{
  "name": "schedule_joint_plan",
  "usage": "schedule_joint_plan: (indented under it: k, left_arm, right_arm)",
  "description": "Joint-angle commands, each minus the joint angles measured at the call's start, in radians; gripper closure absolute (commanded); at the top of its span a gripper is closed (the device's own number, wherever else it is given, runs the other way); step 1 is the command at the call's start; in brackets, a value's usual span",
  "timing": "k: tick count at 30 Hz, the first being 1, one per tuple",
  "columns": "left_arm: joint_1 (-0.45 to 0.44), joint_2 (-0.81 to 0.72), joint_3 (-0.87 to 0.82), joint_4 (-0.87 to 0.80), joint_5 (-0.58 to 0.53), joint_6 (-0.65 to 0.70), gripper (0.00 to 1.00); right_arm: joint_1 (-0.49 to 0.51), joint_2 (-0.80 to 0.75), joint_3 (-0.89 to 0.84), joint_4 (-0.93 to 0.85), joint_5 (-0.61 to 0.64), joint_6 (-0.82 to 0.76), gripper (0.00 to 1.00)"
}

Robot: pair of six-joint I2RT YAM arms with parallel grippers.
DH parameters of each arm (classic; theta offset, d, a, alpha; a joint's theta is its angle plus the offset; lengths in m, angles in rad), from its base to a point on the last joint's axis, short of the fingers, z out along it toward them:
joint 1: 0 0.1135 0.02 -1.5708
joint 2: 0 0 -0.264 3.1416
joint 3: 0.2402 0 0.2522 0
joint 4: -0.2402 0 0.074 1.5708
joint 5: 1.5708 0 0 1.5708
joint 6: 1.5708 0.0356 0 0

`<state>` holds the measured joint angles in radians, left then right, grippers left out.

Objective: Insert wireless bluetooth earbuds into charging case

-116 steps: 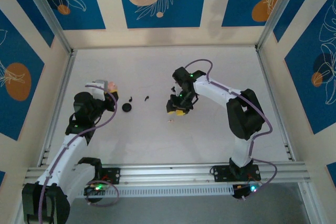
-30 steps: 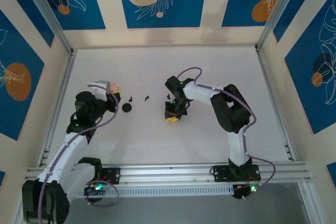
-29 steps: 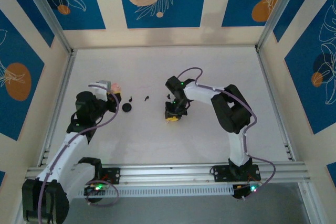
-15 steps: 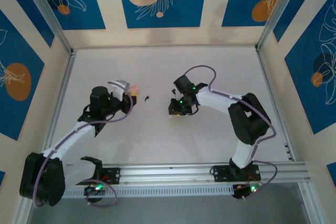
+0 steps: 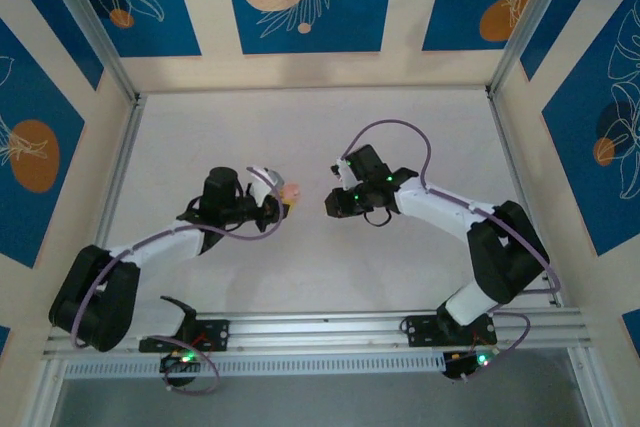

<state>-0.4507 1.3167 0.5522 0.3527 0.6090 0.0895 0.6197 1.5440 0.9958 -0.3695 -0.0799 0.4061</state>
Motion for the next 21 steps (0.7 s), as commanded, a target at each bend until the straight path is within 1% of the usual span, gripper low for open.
schedule_joint_plan:
  k: [1,5,12,17,21]
  left_arm:
    - [-0.016,0.035,0.017,0.086,0.091,0.036,0.86]
    - [-0.022,0.082,0.025,0.11,0.153,0.044,0.86]
    - [-0.039,0.132,0.06,0.108,0.243,0.065,0.86]
    - [-0.053,0.145,0.08,0.097,0.276,0.07,0.86]
    - [-0.06,0.149,0.088,0.094,0.292,0.069,0.86]
  right_arm:
    - [0.0,-0.064,-0.022,0.039,-0.026,-0.094,0.81]
    - [0.008,-0.122,-0.032,0.052,-0.027,-0.164,0.81]
    - [0.045,-0.216,-0.027,0.055,0.015,-0.32,0.81]
    - [0.074,-0.213,0.013,0.031,0.028,-0.424,0.82]
    - [0.09,-0.204,0.031,0.028,0.035,-0.472,0.82]
